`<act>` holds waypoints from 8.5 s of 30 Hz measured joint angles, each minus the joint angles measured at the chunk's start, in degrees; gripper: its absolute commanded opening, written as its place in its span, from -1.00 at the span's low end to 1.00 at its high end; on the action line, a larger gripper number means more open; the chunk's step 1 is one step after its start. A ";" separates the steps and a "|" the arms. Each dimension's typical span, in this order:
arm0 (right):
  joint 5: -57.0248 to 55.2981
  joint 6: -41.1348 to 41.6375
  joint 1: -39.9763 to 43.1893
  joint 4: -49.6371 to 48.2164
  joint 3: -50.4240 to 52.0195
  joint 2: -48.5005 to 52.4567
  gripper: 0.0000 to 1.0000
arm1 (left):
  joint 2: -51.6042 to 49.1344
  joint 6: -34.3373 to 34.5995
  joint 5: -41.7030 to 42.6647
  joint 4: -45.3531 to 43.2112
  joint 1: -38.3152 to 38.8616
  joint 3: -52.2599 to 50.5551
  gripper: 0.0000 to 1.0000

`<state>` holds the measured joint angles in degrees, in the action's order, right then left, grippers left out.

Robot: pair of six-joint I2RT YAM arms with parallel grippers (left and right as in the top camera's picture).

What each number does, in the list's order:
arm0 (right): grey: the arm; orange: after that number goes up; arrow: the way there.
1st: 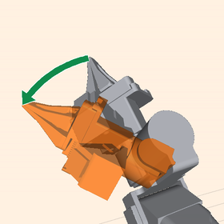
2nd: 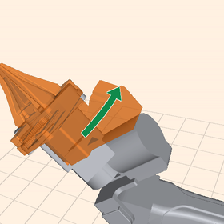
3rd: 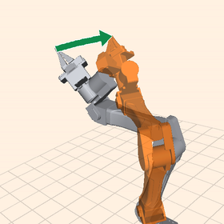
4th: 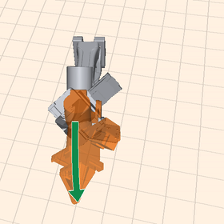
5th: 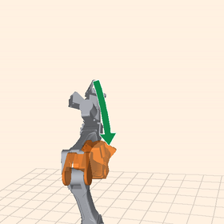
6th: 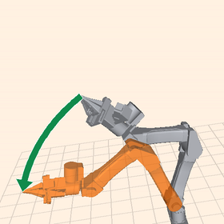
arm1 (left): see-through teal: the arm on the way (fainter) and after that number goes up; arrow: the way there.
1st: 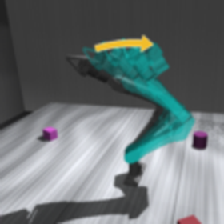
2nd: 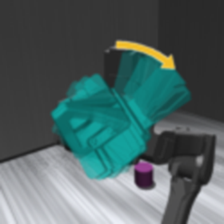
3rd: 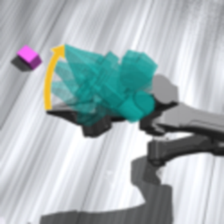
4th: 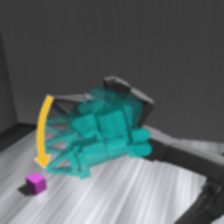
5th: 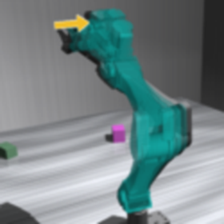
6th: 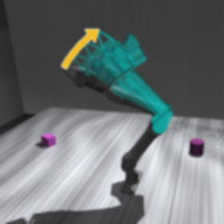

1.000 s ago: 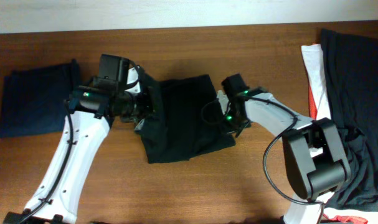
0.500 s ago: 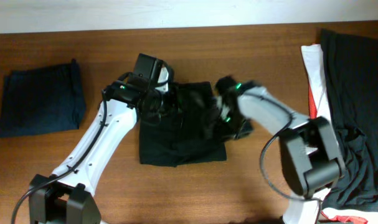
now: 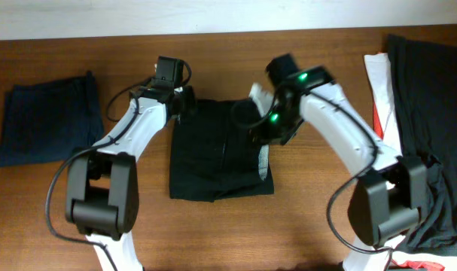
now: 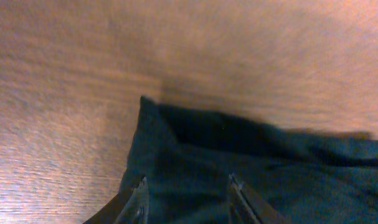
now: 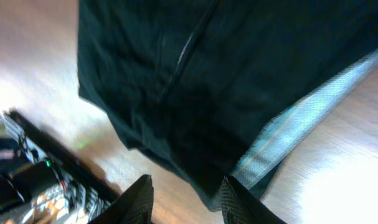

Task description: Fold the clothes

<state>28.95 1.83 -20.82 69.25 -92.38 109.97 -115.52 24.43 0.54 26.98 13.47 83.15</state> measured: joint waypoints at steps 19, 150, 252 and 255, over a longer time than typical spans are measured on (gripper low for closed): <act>-30.23 4.83 8.46 -7.48 4.94 0.68 0.07 | -5.27 -1.81 12.90 46.05 0.22 1.20 0.46; -32.68 4.37 16.79 -5.03 38.29 -66.47 0.97 | 81.90 -15.32 0.09 39.60 -10.05 -25.00 0.98; -29.27 -8.33 16.79 -64.98 91.76 -109.35 0.98 | 114.79 -23.37 -2.01 -22.29 -8.55 -82.31 0.98; -29.27 -8.33 16.79 -64.98 91.76 -109.35 0.97 | 114.79 -23.37 -2.01 -22.29 -8.55 -82.31 0.98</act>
<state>-0.32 -6.50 -4.03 4.27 -0.62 0.62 -0.73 1.06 -1.48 4.69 4.93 0.84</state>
